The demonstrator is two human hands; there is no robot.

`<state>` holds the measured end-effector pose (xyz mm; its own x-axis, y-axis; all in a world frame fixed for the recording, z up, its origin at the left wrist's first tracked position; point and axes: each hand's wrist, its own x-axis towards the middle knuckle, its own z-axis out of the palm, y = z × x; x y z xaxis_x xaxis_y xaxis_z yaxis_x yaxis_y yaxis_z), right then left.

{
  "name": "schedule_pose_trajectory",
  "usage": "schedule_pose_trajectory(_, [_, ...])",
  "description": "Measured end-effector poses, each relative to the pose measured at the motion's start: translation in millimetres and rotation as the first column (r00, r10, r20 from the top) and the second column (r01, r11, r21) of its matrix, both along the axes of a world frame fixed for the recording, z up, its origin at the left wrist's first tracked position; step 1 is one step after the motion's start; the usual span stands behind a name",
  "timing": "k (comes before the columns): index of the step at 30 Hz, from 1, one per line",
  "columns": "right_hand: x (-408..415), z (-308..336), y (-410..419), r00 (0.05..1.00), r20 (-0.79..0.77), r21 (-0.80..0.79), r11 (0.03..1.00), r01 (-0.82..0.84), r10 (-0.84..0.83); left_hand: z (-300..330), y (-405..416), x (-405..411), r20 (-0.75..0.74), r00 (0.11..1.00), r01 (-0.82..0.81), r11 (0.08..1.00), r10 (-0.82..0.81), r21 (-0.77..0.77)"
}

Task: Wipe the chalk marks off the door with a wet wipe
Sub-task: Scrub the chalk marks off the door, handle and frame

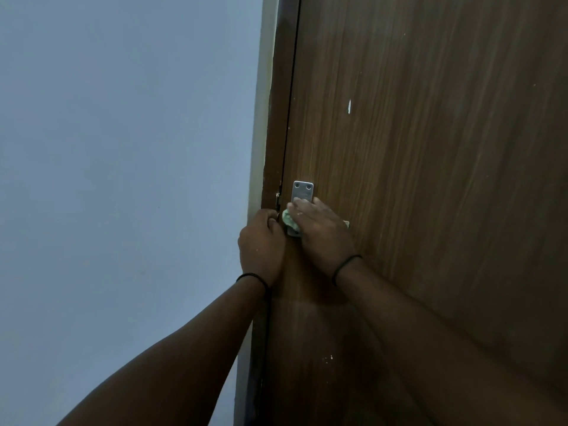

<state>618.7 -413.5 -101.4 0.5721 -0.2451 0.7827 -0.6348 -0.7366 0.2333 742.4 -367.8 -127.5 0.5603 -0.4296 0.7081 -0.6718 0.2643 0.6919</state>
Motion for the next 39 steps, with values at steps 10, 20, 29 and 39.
schedule_pose_trajectory(10, [-21.2,1.5,-1.0,0.995,0.063,0.021,0.996,-0.084,0.082,1.7,-6.1,-4.8,0.001,1.000,0.021,0.998,-0.021,0.062])
schedule_pose_trajectory(20, [-127.5,12.7,4.0,0.966,0.255,0.117,0.991,-0.070,0.039,11.8,7.7,-9.2,-0.069,0.993,0.100,0.990,-0.093,0.099])
schedule_pose_trajectory(29, [13.0,41.8,9.0,0.979,0.203,0.383,0.920,-0.088,0.009,14.6,1.7,-2.6,0.003,0.997,0.081,0.994,-0.081,0.067])
schedule_pose_trajectory(39, [19.6,62.8,-7.4,0.985,0.049,0.442,0.888,0.125,-0.163,7.5,-12.6,-4.3,0.033,0.985,0.171,0.985,-0.171,0.025])
